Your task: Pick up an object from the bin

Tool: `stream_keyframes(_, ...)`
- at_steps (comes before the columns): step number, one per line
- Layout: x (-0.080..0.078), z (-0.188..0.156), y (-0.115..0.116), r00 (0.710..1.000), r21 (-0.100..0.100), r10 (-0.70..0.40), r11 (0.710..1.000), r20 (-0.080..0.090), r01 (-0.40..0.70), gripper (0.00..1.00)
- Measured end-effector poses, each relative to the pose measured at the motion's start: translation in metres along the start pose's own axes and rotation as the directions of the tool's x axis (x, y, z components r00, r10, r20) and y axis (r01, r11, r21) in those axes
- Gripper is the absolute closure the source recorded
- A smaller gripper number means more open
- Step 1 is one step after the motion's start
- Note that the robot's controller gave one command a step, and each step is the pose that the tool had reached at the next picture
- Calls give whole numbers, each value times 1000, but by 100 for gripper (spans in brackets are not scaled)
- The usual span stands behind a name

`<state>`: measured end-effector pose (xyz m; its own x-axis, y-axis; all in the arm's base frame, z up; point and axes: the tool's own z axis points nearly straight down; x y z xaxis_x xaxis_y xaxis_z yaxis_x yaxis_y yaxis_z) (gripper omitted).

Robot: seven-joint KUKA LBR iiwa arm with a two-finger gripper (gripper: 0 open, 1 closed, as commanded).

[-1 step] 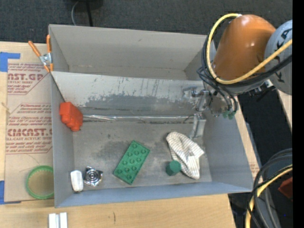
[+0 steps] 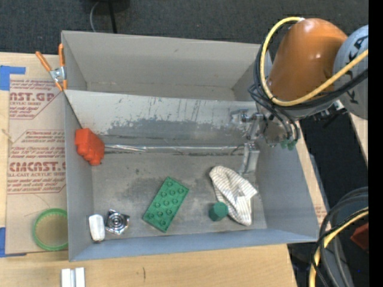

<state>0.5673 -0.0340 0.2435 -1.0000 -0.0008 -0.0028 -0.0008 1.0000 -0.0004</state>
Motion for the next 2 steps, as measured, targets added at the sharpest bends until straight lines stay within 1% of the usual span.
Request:
stream_keyframes(1, 3, -1, 14, 994, 1, 111, 994, 1, -111, 0)
stream_keyframes(2, 18, 38, 12, 982, -2, 191, 982, 4, -191, 0)
